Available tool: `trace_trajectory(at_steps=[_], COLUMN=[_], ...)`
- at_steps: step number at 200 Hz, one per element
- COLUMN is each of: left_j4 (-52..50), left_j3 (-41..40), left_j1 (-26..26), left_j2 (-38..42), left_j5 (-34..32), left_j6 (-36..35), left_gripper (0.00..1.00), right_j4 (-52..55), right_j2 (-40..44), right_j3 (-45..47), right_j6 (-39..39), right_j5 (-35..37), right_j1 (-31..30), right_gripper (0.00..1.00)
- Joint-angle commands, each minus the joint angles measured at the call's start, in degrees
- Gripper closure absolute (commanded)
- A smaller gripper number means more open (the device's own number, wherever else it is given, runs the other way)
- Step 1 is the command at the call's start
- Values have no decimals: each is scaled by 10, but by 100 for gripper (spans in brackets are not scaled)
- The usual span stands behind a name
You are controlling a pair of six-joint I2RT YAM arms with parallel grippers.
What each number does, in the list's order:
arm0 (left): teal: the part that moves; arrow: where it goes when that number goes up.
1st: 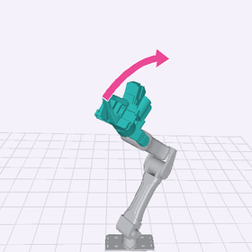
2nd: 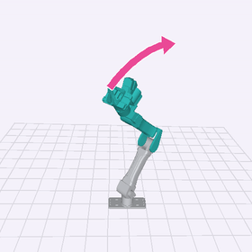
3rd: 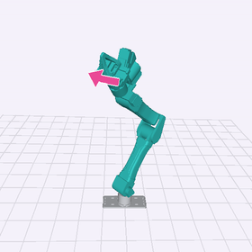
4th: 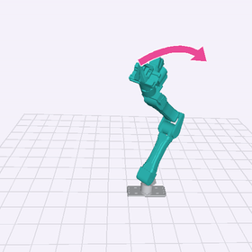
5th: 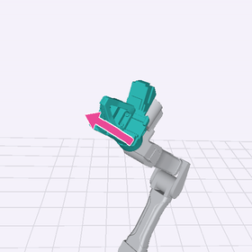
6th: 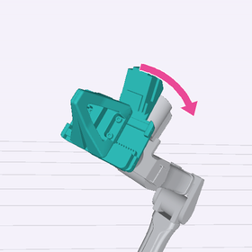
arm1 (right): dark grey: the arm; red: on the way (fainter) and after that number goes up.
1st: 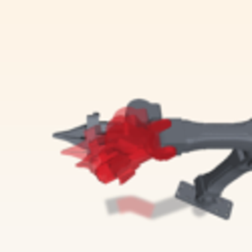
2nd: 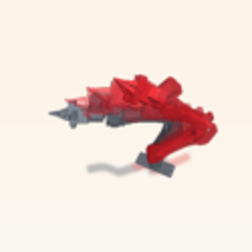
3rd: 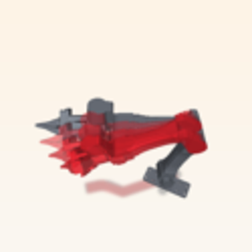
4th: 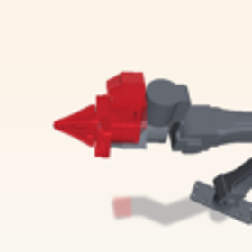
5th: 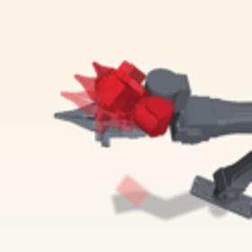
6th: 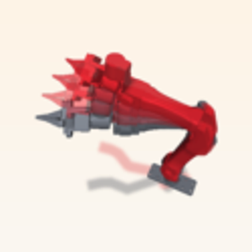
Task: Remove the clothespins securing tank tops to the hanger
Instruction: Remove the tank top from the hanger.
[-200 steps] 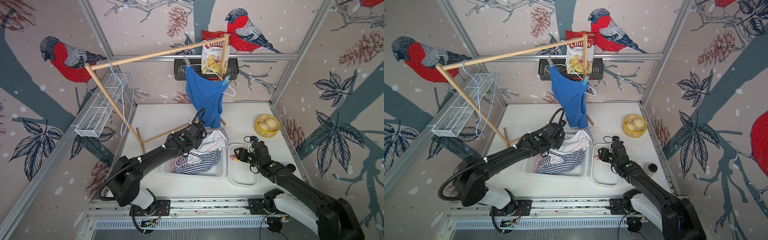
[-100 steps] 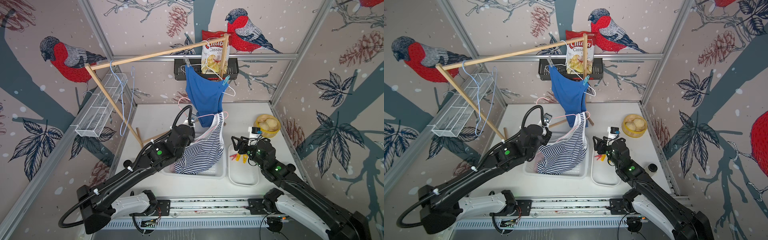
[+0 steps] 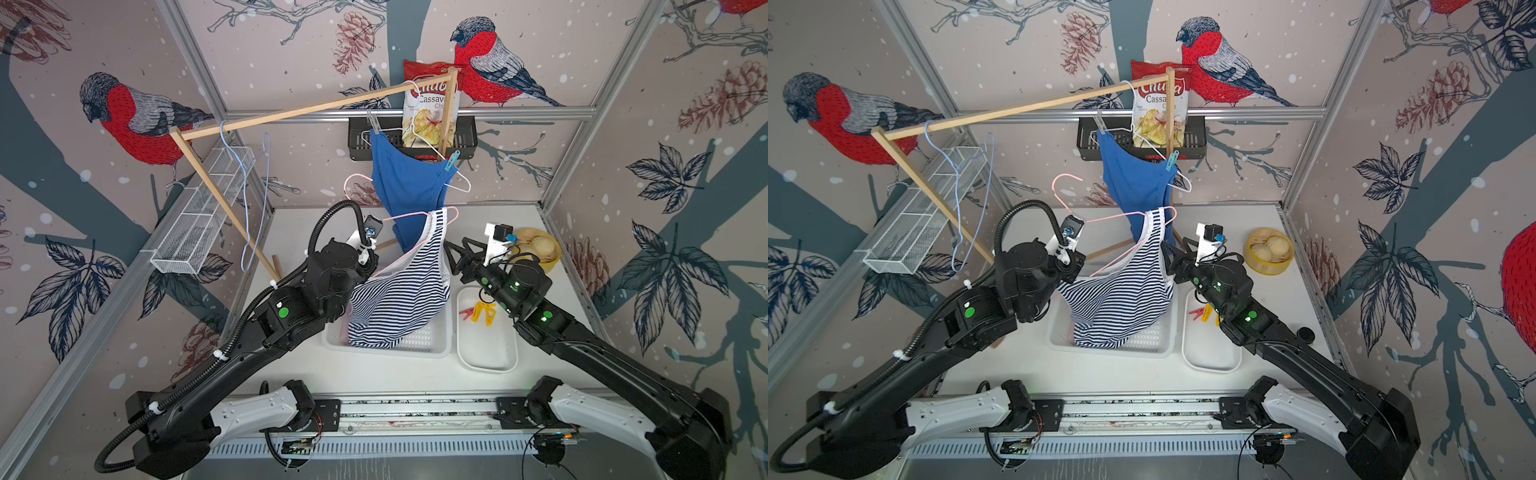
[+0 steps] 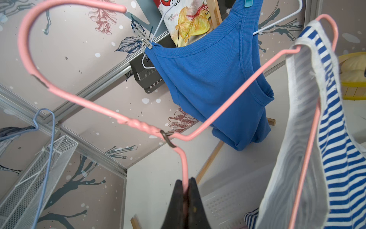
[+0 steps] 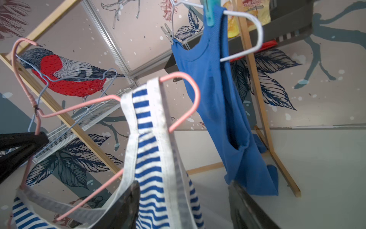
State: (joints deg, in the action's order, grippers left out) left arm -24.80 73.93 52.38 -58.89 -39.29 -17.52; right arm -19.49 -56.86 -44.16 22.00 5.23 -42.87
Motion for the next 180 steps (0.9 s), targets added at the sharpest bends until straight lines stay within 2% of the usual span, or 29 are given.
trace_trajectory(at_steps=[1,42,66,82,103,117,180], left_j4=[10,31,26,23,26,24,26], left_j3=[15,24,29,29,21,17,-5], left_j1=[4,13,18,24,27,28,29], left_j2=[-3,-5,-7,-4,1,0,-21], left_j5=[-27,-38,-50,-51,-54,-60,-107], left_j6=[-44,-60,-59,-55,-51,-52,-84], left_gripper=[100,100,100,100,100,100,100], right_j4=[-40,-47,-39,-36,-34,-32,-6], right_j2=[-21,-76,-104,-116,-126,-125,-98], right_j3=[-30,-76,-97,-104,-111,-111,-110], right_j6=[-15,-27,-31,-34,-36,-35,-33], right_j5=[-24,-29,-34,-33,-35,-35,-12], right_j1=[-12,-21,-22,-22,-22,-22,-16], right_gripper=[30,30,43,55,87,100,100])
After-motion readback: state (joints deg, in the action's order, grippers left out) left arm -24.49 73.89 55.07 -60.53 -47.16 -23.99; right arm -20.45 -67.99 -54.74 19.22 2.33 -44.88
